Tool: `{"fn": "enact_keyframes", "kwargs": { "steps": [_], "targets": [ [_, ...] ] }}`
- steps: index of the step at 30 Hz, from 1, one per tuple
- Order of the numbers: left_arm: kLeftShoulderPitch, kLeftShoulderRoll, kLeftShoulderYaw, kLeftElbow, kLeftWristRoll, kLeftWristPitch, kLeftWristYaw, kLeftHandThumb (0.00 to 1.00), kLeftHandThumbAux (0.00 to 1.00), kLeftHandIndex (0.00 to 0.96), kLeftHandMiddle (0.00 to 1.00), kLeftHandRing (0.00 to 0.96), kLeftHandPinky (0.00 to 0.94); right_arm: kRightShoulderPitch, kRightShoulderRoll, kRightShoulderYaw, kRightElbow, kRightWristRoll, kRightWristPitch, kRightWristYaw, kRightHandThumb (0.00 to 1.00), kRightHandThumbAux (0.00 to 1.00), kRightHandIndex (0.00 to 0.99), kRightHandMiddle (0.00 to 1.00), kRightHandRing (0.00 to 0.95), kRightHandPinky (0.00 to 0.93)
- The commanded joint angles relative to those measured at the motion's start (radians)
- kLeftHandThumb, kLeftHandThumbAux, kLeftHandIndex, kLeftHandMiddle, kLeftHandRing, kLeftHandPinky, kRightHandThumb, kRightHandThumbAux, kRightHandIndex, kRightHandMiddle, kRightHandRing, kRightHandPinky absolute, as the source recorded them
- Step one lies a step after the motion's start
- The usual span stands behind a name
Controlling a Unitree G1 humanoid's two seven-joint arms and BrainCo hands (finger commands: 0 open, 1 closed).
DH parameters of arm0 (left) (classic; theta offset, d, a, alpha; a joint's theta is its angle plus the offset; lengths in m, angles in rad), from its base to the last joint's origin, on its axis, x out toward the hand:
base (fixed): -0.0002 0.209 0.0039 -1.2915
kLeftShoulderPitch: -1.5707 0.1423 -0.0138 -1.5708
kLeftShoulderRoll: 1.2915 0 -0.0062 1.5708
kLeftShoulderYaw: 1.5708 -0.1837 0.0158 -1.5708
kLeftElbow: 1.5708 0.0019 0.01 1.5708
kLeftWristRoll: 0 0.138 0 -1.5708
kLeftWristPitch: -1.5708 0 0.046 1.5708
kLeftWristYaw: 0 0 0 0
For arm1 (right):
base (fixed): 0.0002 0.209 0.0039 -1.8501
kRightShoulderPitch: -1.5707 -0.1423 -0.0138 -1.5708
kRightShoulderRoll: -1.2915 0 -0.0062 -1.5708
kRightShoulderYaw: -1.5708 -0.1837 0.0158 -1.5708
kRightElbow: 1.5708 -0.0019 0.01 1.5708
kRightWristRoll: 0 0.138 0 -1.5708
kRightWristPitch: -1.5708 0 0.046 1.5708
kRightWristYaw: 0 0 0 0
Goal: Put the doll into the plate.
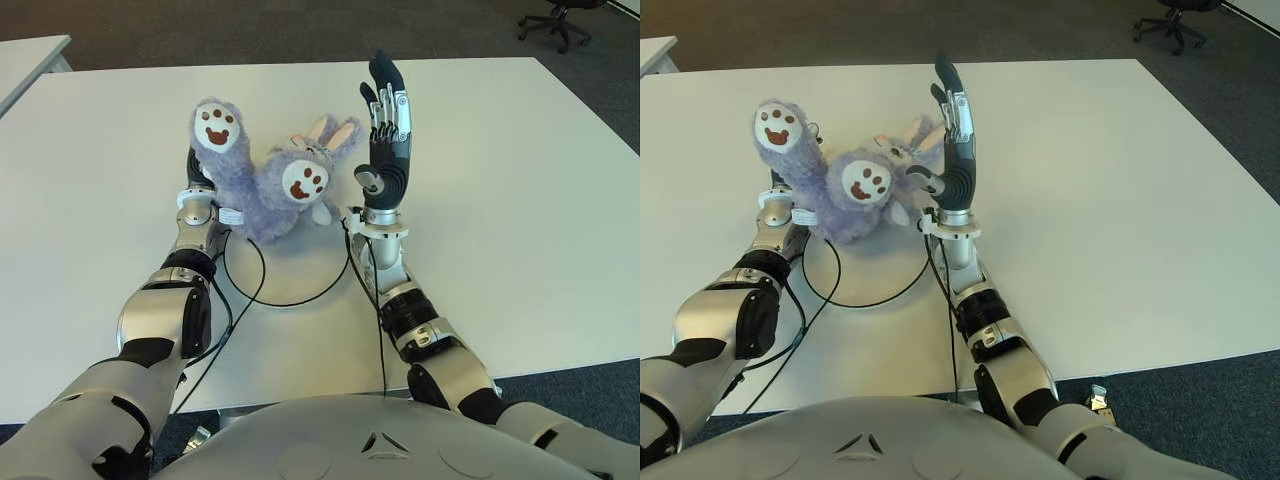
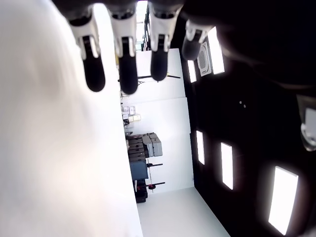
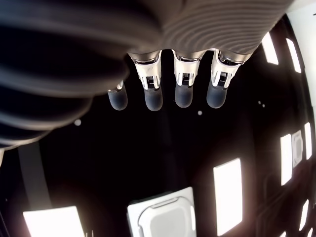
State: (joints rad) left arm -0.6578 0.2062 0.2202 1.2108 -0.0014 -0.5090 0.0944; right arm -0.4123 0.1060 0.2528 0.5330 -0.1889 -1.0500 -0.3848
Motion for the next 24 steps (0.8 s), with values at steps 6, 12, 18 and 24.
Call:
{"fn": "enact_keyframes", "kwargs": {
  "steps": [6, 12, 18, 24],
  "targets": [
    [0.103, -0.018, -0.003, 0.056, -0.006, 0.048, -0.029, 0.000, 0.395, 0.000, 0.143, 0.165, 0.110, 0.187, 0.046, 0.005, 0.085, 0.001, 0.031, 0.026, 0.062, 0.386, 0.000, 0.021, 0.000, 0.000],
    [0.106, -0.017, -0.002, 0.054, -0.007, 0.046, -0.032, 0.000, 0.401, 0.000, 0.143, 0.162, 0.109, 0.194, 0.047, 0.009, 0.070, 0.020, 0.046, 0.051, 0.074, 0.388, 0.009, 0.028, 0.000, 0.000],
    [0.108, -0.017, -0.003, 0.054, -0.004, 0.044, -0.026, 0.000, 0.411, 0.000, 0.152, 0.179, 0.113, 0.208, 0.050, 0.014, 0.039, 0.046, 0.078, 0.080, 0.077, 0.400, 0.020, 0.029, 0.000, 0.000],
    [0.112, -0.016, -0.005, 0.054, -0.002, 0.036, -0.026, 0.000, 0.413, 0.000, 0.146, 0.172, 0.116, 0.220, 0.051, 0.020, 0.011, 0.080, 0.094, 0.111, 0.075, 0.391, 0.020, 0.028, 0.000, 0.000]
  ]
}}
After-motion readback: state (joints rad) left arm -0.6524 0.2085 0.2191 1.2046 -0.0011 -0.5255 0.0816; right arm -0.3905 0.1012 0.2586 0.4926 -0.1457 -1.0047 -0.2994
